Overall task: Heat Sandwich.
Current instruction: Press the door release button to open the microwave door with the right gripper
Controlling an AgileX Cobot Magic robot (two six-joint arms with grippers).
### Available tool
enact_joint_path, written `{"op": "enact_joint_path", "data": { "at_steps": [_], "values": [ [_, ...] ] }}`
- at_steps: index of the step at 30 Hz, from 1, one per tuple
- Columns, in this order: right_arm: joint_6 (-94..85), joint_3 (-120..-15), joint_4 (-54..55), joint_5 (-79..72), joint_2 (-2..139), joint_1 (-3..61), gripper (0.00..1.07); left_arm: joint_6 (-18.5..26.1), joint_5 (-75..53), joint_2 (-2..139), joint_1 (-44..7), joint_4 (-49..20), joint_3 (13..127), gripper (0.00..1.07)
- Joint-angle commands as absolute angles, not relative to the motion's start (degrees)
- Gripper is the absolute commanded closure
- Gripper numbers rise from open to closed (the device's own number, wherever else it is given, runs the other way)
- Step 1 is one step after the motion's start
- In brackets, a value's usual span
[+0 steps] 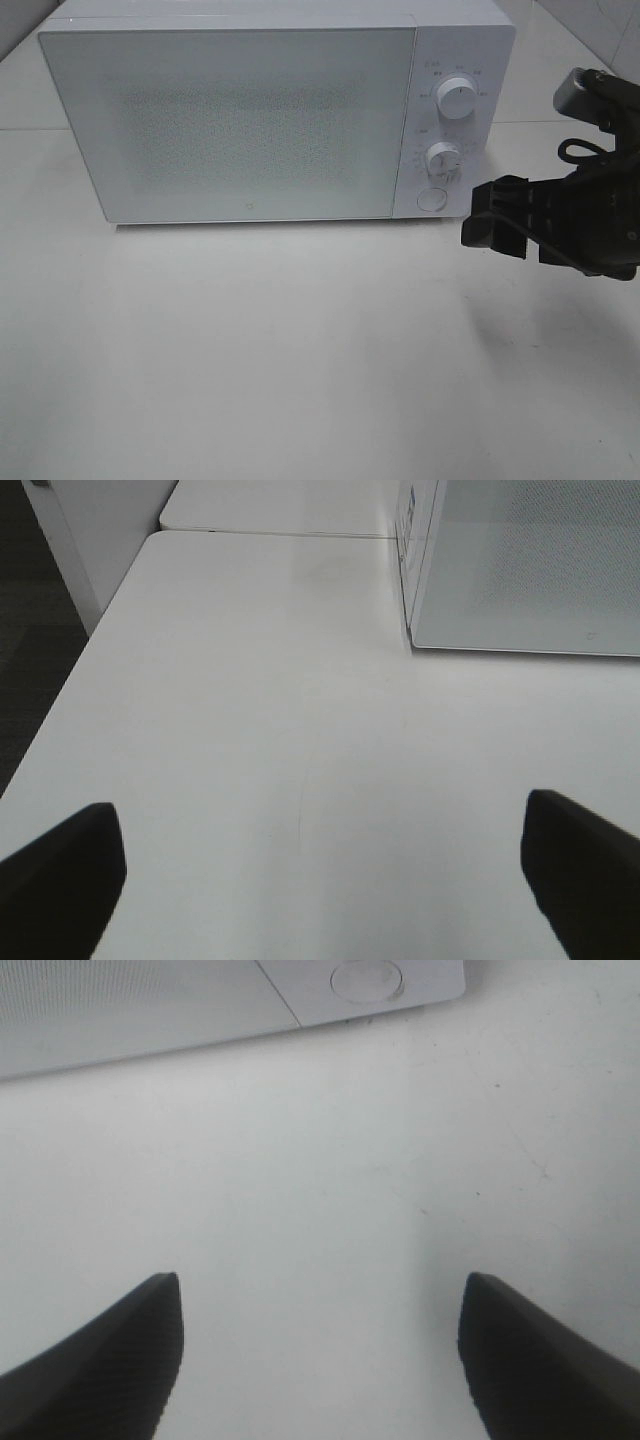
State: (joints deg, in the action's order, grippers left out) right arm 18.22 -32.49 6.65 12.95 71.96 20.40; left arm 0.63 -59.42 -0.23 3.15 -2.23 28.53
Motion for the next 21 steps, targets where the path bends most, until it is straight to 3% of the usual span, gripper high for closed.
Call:
{"op": "enact_joint_path", "data": {
  "at_steps": [1,10,21],
  "values": [
    [17.3,-34.89,1.6,20.28,71.1,19.94,0.32,0.74,-59.36,-1.89,3.27,-2.46,28.36,0.05],
    [14.67,-41.71,-4.58,41.31,67.27,20.0,0.32,0.74,-59.36,-1.89,3.27,-2.46,28.36,0.05],
    [8.48,-42.23,-4.47,52.77,57.18,20.0,0.32,0.74,-59.36,-1.89,3.27,-2.46,28.36,0.05]
  ]
}}
